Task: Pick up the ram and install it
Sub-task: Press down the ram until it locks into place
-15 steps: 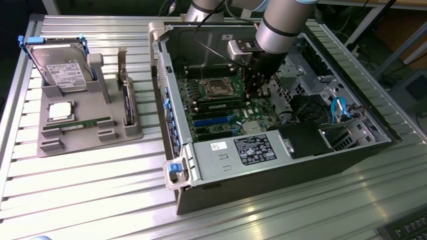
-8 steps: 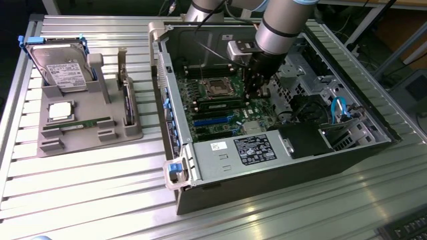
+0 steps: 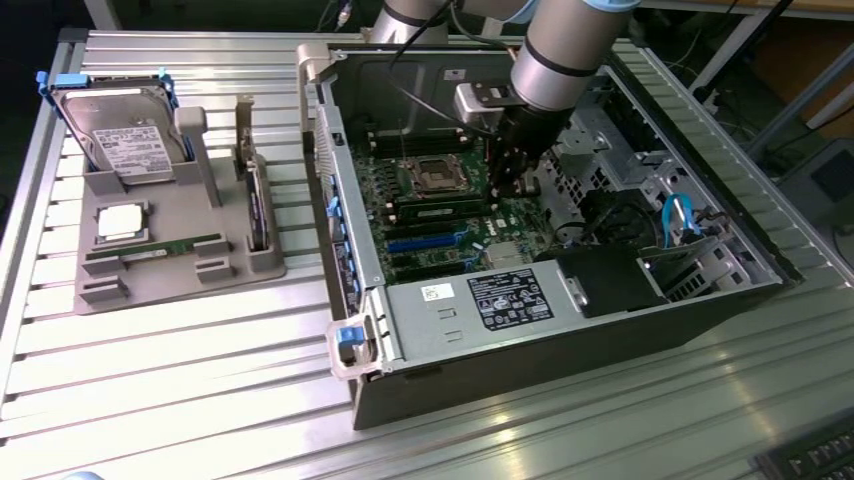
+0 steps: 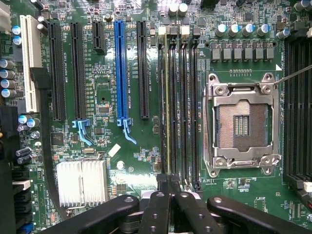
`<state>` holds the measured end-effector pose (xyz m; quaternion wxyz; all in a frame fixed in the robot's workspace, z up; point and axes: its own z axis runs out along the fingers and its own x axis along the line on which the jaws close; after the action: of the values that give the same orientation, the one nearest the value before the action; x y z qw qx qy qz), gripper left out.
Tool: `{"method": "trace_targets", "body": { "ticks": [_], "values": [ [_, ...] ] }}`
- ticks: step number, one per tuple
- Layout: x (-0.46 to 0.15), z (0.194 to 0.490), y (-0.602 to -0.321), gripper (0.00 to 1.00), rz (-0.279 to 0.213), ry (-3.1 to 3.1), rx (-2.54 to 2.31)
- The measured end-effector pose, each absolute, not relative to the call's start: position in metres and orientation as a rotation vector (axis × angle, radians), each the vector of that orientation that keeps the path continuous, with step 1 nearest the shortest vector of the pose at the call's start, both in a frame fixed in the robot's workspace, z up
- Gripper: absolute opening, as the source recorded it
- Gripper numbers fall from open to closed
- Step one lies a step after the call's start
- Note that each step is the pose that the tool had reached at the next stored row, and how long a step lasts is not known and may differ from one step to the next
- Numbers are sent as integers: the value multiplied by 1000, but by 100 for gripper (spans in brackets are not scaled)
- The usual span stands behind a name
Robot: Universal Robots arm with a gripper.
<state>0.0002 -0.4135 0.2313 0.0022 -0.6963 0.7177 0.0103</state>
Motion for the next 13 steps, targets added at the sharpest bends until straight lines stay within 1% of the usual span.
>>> {"method": "trace_targets", "body": {
  "ticks": [13],
  "values": [
    [0, 232, -413, 11, 32, 2251, -2185]
  ]
}}
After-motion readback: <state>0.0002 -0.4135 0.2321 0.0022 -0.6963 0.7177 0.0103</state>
